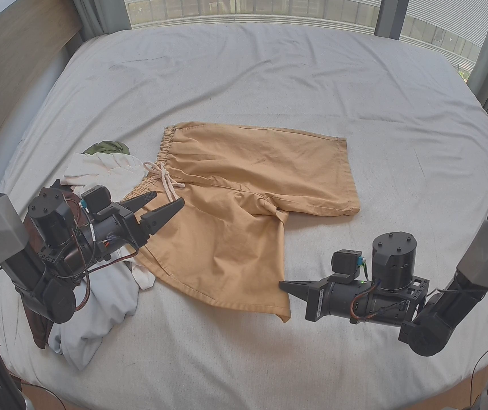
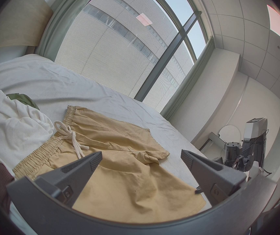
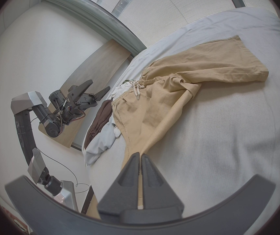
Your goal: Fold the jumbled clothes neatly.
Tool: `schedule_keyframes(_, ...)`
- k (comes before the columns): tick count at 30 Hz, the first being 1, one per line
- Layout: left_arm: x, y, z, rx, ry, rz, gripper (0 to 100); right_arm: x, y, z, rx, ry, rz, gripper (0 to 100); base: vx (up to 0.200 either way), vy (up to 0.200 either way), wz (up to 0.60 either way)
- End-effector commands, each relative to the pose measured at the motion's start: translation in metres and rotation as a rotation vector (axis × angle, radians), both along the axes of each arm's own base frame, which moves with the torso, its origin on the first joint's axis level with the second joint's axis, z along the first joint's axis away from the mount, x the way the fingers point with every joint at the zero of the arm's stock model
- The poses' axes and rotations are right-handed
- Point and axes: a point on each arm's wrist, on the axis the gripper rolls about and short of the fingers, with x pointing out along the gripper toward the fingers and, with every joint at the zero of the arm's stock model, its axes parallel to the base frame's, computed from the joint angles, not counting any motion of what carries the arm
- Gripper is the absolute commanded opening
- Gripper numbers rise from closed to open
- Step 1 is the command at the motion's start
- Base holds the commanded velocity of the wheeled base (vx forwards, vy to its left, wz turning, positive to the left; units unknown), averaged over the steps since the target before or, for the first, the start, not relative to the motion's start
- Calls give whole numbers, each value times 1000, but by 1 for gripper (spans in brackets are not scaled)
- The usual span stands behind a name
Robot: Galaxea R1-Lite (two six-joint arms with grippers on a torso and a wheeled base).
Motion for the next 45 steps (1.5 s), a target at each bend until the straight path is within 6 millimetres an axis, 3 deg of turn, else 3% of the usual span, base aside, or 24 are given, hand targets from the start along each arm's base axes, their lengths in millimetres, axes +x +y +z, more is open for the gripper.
schedule_keyframes(1, 0, 0, -1, 0, 3, 0, 100, 0, -7, -2, -11, 6, -17, 0, 0, 0, 0)
schedule_keyframes(10, 1, -1, -4, 3, 11, -1, 100, 4, -21, 2, -24, -17, -58, 0, 0, 0, 0)
schedule_keyframes(18, 1, -1, -4, 3, 11, -1, 100, 7, -12, 12, 3, -57, -37, 0, 0, 0, 0)
schedule_keyframes(22, 1, -1, -4, 3, 11, -1, 100, 15, 14, 16, 35, -94, 12, 0, 0, 0, 0)
schedule_keyframes(33, 1, 0, -4, 4, 10, 0, 100, 49, 66, -8, 66, -121, 72, 0, 0, 0, 0)
schedule_keyframes(45, 2, 0, -4, 3, 9, 0, 100, 66, 106, -15, 74, -122, 128, 0, 0, 0, 0)
